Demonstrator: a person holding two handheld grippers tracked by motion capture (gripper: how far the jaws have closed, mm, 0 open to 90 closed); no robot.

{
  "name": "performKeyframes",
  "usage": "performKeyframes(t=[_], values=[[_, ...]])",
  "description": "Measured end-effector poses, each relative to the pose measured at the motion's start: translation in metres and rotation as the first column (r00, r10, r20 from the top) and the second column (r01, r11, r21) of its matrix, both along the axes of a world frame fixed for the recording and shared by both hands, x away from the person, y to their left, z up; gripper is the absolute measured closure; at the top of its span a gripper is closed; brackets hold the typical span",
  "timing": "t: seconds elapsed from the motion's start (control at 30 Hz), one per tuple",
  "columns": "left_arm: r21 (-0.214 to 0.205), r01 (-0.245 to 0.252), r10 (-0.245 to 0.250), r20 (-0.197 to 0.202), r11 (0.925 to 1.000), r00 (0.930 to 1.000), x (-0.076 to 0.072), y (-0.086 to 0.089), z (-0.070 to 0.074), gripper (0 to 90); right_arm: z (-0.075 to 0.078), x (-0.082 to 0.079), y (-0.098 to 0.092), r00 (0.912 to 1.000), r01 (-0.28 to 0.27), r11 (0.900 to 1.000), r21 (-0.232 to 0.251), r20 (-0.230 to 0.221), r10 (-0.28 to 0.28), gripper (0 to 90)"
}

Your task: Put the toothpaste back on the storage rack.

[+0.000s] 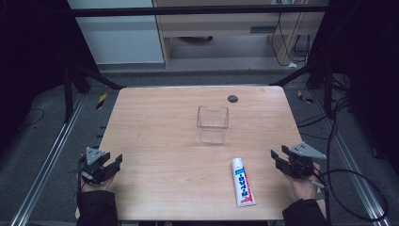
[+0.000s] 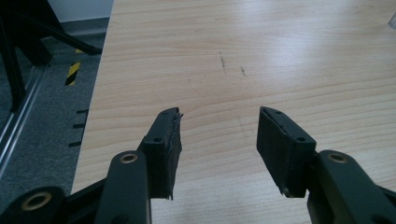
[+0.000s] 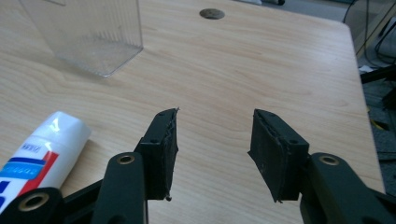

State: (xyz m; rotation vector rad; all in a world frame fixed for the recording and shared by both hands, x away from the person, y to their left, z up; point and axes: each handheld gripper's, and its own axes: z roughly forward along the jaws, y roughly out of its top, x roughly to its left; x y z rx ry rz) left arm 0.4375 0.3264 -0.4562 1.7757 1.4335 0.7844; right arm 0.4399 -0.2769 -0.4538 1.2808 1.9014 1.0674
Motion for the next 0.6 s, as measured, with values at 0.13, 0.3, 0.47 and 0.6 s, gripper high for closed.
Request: performKeyframes(t=[0.13, 0.3, 0.47, 0.6], values=[[-0.009, 0.01, -0.01, -0.011, 0.9999, 0.9999, 0.0, -0.001, -0.002, 50.8, 0.0, -0.003, 0.006, 0.9986, -0.037, 0.9992, 0.015, -0.036, 0.038, 51.4], [-0.022, 0.019, -0.02, -0.027, 0.9996, 0.9994, 0.0, -0.002, -0.003, 51.9, 0.001, -0.005, 0.011, 0.9968, -0.064, 0.9976, 0.026, -0.047, 0.065, 52.2], [-0.008, 0.041, -0.041, -0.038, 0.9991, 0.9984, 0.002, -0.007, -0.005, 53.3, 0.003, -0.009, 0.024, 0.9877, -0.128, 0.9911, 0.035, -0.086, 0.131, 58.7], [-0.003, 0.048, -0.048, -0.043, 0.9988, 0.9979, 0.003, -0.008, -0.006, 53.3, 0.003, -0.013, 0.029, 0.9806, -0.166, 0.9859, 0.023, -0.103, 0.167, 62.3]])
